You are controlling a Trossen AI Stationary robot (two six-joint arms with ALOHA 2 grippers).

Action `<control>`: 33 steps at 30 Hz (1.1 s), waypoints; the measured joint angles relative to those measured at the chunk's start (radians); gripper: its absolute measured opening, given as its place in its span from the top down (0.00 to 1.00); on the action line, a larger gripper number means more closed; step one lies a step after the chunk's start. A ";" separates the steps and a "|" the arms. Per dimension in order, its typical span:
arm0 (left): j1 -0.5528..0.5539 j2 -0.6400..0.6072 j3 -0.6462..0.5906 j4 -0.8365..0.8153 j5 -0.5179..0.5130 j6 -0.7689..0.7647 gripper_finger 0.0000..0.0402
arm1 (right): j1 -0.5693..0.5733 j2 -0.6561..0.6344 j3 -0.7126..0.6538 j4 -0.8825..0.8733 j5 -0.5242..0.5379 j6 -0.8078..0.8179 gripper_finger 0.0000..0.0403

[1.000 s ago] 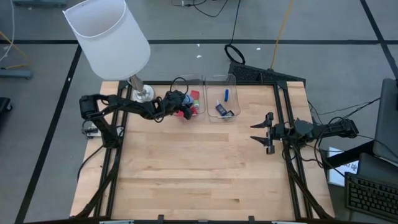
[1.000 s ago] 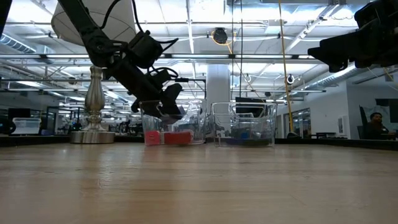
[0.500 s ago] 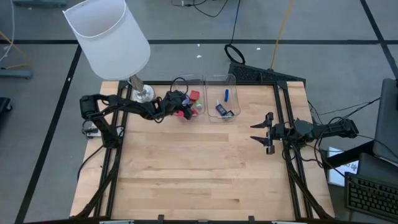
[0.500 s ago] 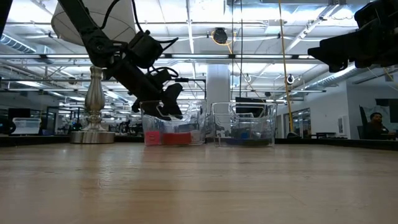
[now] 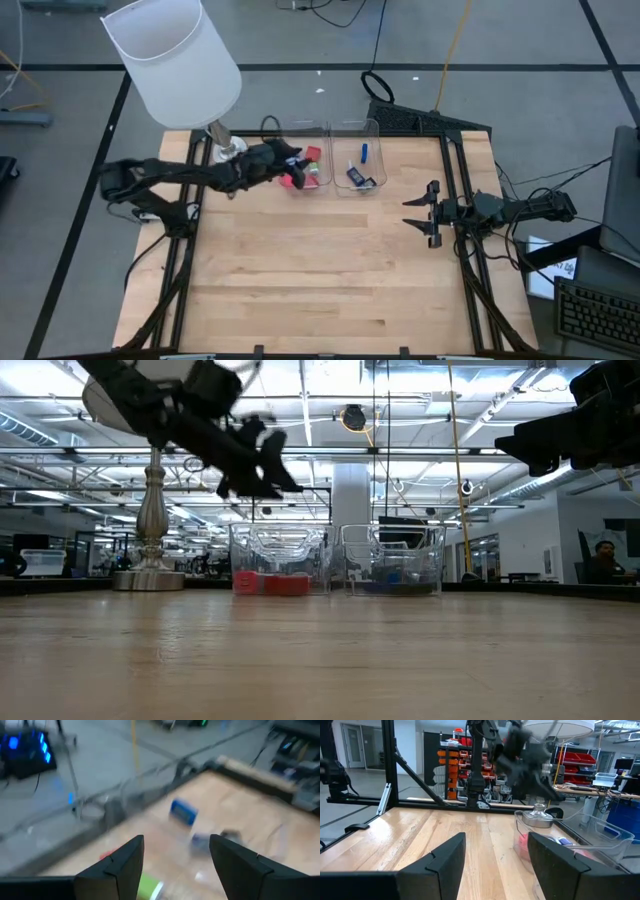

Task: Pick & Place Office items
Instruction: Return to Home Position

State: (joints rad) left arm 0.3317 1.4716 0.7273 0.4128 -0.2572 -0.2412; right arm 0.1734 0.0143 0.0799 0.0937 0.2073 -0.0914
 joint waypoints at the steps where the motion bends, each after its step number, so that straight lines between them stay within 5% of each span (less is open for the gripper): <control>1: -0.007 -0.033 0.000 -0.005 0.000 0.011 0.44 | 0.000 0.000 0.000 0.000 0.000 0.000 0.49; 21: -0.237 -0.852 0.003 -0.442 -0.001 0.040 0.38 | 0.000 0.000 0.000 0.000 0.000 0.000 0.49; 33: -0.257 -1.102 0.003 -0.773 -0.004 0.135 0.41 | 0.000 0.000 0.000 0.000 0.000 0.000 0.49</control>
State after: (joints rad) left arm 0.0750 0.3700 0.7307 -0.3598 -0.2615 -0.1065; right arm 0.1735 0.0146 0.0803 0.0937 0.2073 -0.0913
